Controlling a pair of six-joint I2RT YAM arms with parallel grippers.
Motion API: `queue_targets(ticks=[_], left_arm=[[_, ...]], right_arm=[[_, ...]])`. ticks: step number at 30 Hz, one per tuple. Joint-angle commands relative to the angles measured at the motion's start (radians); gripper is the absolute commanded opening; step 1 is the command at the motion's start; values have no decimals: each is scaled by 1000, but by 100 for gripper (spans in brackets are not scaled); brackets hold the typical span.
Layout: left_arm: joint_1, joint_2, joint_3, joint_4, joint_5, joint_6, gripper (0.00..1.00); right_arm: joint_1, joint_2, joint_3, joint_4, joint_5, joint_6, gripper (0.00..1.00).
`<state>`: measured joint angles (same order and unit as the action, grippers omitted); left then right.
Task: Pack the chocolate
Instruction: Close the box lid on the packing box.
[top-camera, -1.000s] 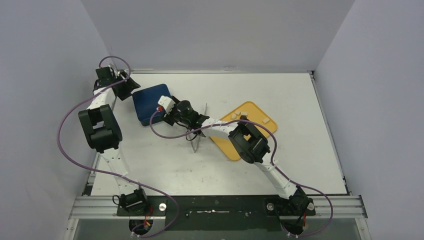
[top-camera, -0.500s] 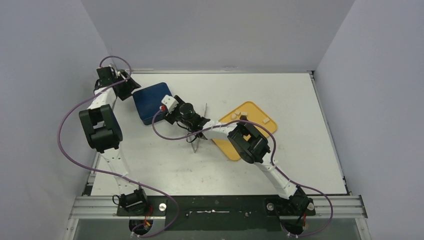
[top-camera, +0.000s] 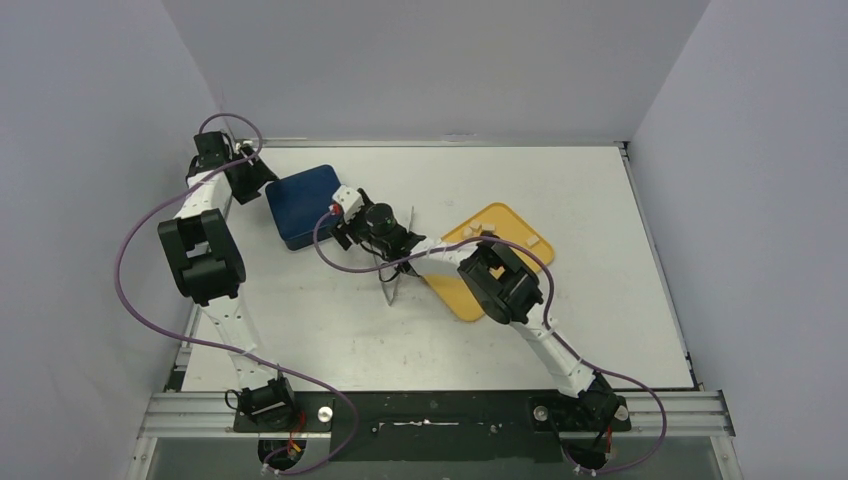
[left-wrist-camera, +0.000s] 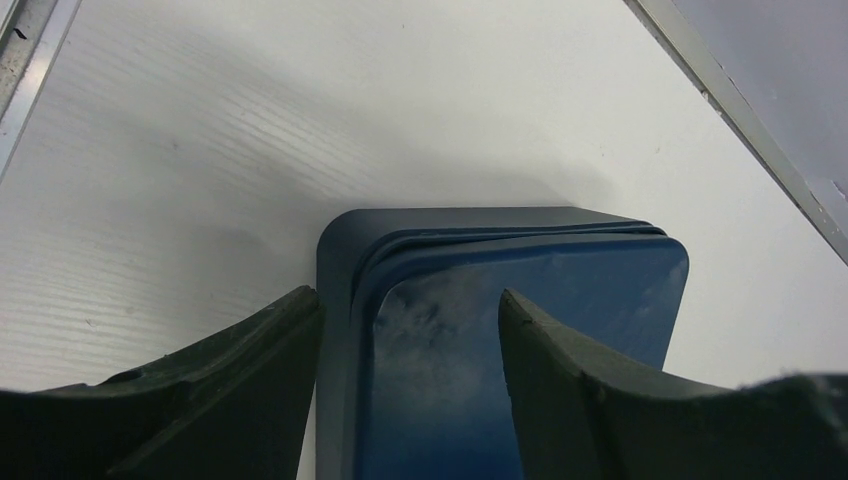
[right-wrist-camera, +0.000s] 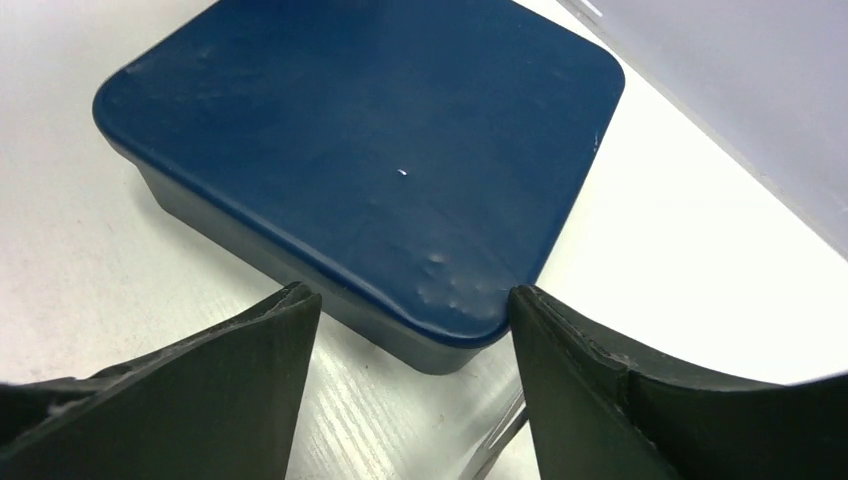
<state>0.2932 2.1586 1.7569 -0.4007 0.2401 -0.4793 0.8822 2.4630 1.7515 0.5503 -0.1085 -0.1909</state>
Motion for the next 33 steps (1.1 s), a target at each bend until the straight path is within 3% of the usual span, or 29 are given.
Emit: queue_targets(ticks=[1, 8, 16, 33], left_arm=[[-6, -19, 23, 2, 32, 13, 61], [-6, -50, -15, 6, 45, 15, 61], [-3, -83, -47, -39, 14, 32, 64], [-5, -128, -132, -2, 52, 14, 61]], right_arm=[[-45, -75, 34, 0, -133, 199, 67], [-90, -95, 45, -7, -217, 547, 52], [-109, -80, 103, -102, -123, 724, 56], [-132, 44, 322, -303, -65, 781, 60]])
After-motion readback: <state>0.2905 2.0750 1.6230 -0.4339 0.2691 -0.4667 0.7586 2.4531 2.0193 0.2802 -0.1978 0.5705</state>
